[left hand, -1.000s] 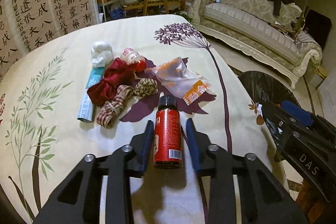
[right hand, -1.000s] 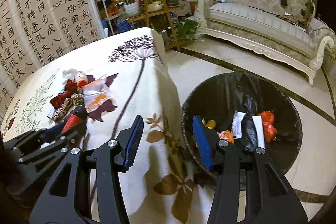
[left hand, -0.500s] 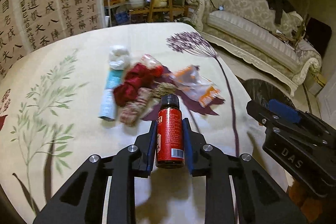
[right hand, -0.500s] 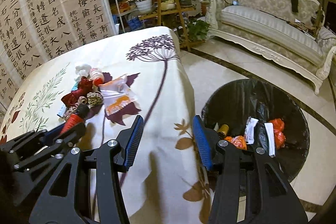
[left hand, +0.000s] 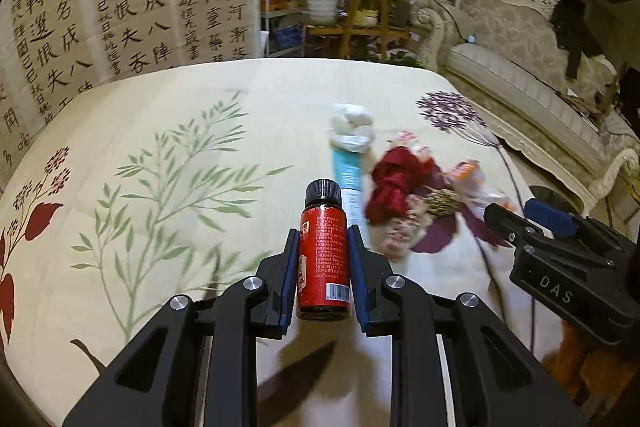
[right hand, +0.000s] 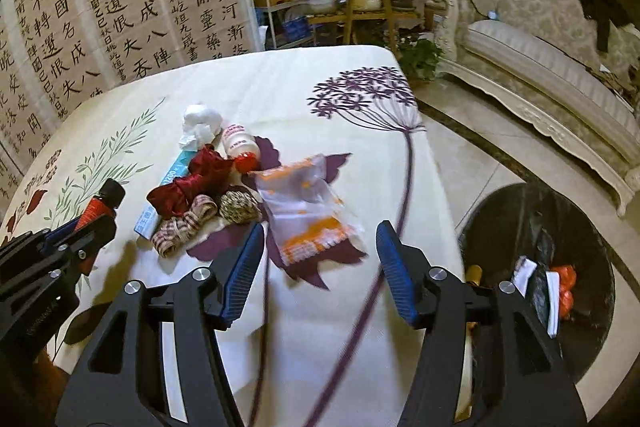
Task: Collect trash
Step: 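Grasp the orange-printed snack bag with the right tool while the left tool holds the red can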
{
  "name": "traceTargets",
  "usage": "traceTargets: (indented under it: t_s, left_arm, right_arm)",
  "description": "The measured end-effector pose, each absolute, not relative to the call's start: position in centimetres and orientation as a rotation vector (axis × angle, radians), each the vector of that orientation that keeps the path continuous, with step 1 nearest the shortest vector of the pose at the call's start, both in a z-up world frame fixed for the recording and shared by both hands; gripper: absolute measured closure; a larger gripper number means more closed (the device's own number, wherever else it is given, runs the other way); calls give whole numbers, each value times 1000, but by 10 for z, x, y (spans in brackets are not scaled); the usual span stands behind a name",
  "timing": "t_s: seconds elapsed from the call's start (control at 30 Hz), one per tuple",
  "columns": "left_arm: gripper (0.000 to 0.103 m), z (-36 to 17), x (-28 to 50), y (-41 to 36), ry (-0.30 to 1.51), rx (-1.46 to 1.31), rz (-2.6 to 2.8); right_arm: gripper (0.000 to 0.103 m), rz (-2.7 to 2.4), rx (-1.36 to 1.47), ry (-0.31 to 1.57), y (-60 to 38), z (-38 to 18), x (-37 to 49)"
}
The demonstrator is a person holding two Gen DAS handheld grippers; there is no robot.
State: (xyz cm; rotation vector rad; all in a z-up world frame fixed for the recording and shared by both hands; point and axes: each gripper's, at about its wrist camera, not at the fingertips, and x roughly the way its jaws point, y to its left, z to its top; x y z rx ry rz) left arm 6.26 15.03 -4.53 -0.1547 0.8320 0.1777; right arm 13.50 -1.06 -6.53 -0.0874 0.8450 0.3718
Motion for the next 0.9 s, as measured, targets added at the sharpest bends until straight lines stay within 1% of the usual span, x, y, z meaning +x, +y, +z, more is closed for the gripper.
traceTargets:
  t_s: [0.17, 0.23, 0.37, 0.4, 0.43, 0.5, 0.6, 0.9]
  left_arm:
    - [78, -47, 63, 160, 831, -170, 185]
    - [78, -48, 63, 161, 833, -175, 181]
    - [78, -49, 65, 163, 835, -183, 175]
    - [78, -49, 64, 163, 836, -184, 172]
    - [78, -49, 64, 162, 836, -184, 171]
    - [78, -50, 64, 161, 836, -184, 166]
    - [78, -50, 63, 160, 835, -185, 163]
    - [78, -48, 60, 159, 828, -186, 161]
  right_arm:
    - [48, 372, -127, 876, 3, -73, 143]
    - [56, 373, -136, 886, 6, -75, 143]
    - [61, 365, -138, 878, 7, -74, 142]
    - [75, 367, -137, 877, 6, -74, 142]
    - [81, 370, -137, 879, 6, -74, 141]
    - [82, 370, -146, 876, 7, -73, 140]
    - [87, 375, -139, 870, 7, -72, 139]
    - [96, 374, -129, 855, 4, -69, 130]
